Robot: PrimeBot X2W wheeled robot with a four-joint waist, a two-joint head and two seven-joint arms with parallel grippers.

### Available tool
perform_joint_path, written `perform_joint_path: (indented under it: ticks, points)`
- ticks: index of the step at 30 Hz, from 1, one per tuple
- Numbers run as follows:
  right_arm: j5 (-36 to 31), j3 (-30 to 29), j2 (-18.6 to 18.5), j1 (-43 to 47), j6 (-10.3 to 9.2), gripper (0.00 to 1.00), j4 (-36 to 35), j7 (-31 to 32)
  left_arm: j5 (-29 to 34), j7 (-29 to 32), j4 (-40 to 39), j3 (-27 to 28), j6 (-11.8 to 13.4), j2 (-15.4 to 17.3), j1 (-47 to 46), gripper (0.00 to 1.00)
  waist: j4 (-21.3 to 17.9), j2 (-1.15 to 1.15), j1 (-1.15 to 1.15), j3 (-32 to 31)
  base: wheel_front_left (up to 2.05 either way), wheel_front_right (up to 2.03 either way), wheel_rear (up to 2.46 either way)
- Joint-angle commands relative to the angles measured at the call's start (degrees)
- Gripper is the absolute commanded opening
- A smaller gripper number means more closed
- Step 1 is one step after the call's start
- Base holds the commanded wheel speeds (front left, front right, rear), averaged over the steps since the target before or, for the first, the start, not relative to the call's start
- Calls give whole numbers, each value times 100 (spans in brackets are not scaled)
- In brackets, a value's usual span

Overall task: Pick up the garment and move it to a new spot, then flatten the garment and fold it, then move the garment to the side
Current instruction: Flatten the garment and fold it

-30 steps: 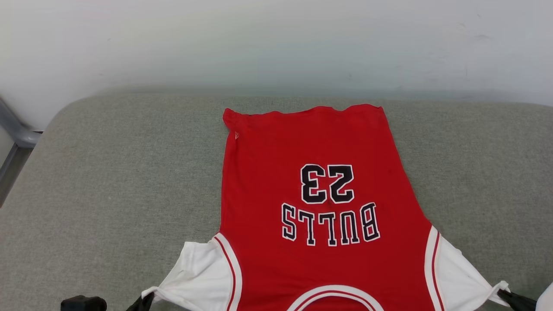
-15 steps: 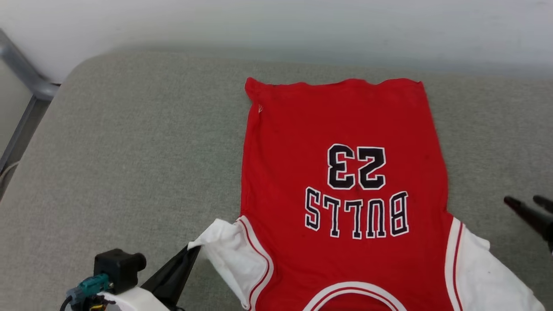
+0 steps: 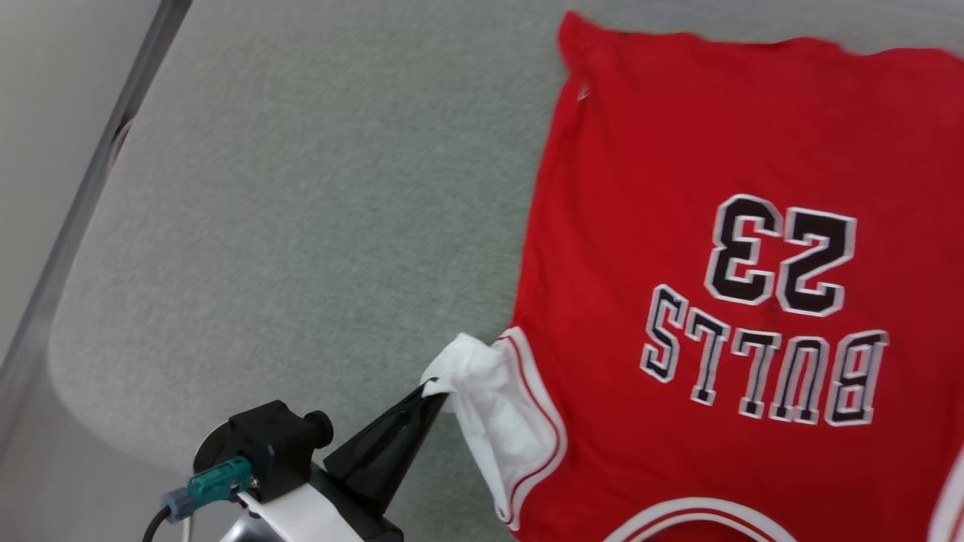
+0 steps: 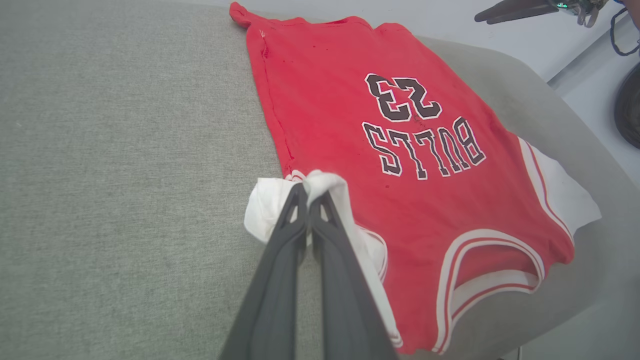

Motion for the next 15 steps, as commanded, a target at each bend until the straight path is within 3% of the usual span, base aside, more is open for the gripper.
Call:
perform_joint_path:
  ticks: [1,15]
  points:
    - [-198,-42,-84,-351,-4,100,138,164,47,11,-79,-54,-34,-72,-115,0,605,0,-2,582,0,0,0]
    - [-1508,-177,-311,-1519,-4,100,1085,595,118,-82,-48,-257,-184,-323,-322,0,1252,0,-2,1102,0,0,0]
